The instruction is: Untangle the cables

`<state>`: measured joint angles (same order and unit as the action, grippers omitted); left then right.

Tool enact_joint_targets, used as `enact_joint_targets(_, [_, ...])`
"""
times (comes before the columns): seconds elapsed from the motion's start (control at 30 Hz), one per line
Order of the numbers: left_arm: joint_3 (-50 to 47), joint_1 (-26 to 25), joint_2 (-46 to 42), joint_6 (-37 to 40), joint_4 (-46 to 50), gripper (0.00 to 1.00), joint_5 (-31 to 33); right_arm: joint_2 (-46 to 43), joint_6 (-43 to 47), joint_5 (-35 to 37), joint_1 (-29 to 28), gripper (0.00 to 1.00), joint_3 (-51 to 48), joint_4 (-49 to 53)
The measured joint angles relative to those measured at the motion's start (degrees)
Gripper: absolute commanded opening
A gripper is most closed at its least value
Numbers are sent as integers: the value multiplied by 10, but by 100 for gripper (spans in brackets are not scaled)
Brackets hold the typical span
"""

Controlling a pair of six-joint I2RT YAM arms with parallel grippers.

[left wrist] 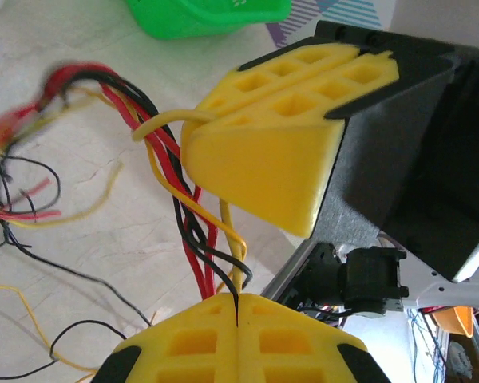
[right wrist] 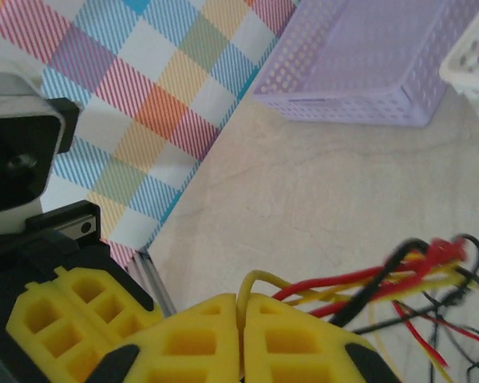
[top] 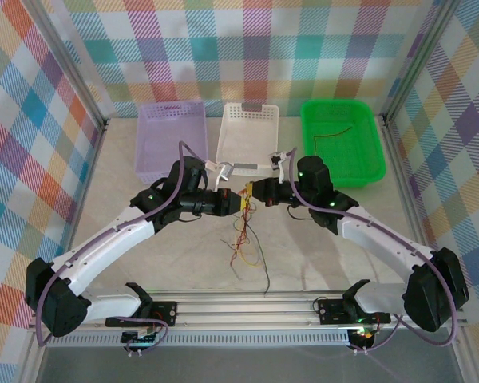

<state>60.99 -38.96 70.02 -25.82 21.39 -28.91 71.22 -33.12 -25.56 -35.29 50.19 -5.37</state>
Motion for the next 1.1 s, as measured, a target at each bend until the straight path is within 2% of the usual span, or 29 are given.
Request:
enact_joint_targets(0.23, [25, -2, -1, 14, 17, 0, 33, -50, 14, 75, 8, 0, 9, 85])
enact_joint_targets(0.37, [66, -3, -18, 28, 68, 0, 76, -87, 14, 123, 100, 0, 30, 145])
enact_joint_targets(0.5, [120, -4, -28, 39, 121, 0, 125, -114, 14, 134, 179, 0, 43, 188])
enact_joint_targets(0.7, [130, -1, -47, 47, 178, 0, 196, -140, 18, 129, 216, 0, 51, 240])
enact_joint_targets(0.83, [114, 20, -92, 47, 201, 0, 232, -162, 22, 131, 246, 0, 53, 284])
enact_joint_targets(0.97, [111, 51, -161, 47, 234, 0, 284, -172, 23, 155, 303, 0, 53, 326])
enact_joint_targets(1.1, [109, 61, -200, 48, 256, 0, 331, -179, 23, 157, 353, 0, 41, 352])
